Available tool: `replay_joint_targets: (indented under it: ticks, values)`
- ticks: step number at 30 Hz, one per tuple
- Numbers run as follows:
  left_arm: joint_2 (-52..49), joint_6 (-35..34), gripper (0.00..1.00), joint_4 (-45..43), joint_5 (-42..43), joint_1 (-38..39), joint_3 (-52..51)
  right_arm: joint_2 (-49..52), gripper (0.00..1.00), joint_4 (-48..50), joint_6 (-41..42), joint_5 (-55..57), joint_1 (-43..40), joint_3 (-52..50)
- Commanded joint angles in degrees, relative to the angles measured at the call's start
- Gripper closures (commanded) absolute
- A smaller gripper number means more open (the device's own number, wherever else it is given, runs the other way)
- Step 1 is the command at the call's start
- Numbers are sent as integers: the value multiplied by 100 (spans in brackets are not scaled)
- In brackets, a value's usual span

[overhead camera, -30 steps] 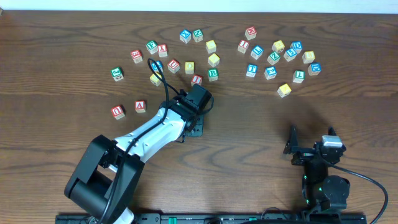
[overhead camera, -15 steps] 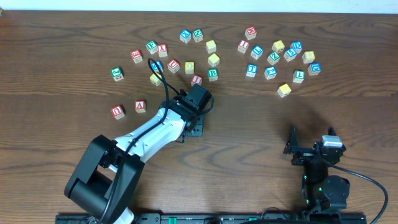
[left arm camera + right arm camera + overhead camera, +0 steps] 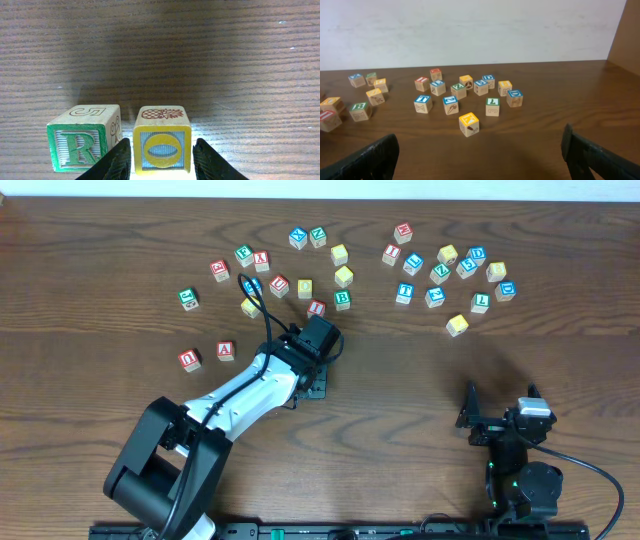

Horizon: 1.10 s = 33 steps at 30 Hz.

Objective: Spell out ROBOT
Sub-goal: 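Open the left gripper and raise it off the O block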

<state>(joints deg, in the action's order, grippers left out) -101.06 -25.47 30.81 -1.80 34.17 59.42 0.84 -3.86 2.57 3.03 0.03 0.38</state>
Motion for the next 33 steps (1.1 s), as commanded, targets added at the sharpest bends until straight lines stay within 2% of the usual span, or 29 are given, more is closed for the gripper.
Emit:
replay_joint_targets:
  ticks: [1, 33]
  values:
    - [-92, 9, 60, -7, -31, -24, -87, -35, 1, -22, 59, 46, 0, -9]
    - [188, 35, 60, 37, -11, -26, -35, -35, 1, -22, 57, 44, 0, -9]
